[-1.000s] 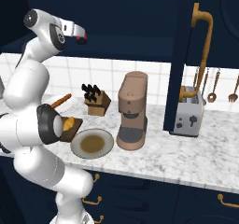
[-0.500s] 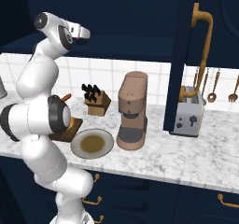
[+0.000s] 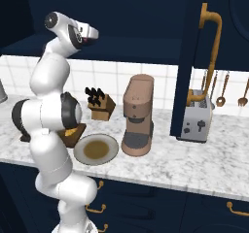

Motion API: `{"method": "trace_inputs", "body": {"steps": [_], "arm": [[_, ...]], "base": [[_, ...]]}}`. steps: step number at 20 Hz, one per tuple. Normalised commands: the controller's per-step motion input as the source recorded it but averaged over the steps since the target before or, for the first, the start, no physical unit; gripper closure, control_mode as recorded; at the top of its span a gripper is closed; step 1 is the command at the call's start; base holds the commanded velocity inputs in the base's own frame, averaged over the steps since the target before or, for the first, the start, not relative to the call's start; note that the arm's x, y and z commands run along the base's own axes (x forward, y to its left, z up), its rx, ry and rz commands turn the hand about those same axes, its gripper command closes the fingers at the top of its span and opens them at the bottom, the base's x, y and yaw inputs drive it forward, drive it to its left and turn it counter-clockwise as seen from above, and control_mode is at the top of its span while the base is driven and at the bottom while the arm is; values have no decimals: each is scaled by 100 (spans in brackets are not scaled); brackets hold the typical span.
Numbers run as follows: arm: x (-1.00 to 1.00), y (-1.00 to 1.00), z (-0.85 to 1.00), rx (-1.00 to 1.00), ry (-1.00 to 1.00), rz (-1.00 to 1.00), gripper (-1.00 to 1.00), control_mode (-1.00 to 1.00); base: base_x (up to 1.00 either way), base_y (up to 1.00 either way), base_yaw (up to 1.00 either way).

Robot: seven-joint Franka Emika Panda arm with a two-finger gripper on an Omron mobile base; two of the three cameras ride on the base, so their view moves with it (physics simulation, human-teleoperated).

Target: From the different types of pastries on the counter, select a croissant and place it on the cutting board. Then retrieve a jar of jam from the cabinet and place it alongside the croissant on the cutting board.

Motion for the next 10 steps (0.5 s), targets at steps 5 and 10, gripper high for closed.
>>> {"method": "trace_inputs", "body": {"steps": [5,10], "arm": [[9,0,-21,0,5,0,100,-100],[-78,-16,3,2,-10,4,100,-100]], "base": [[0,0,0],[0,0,0]]}}
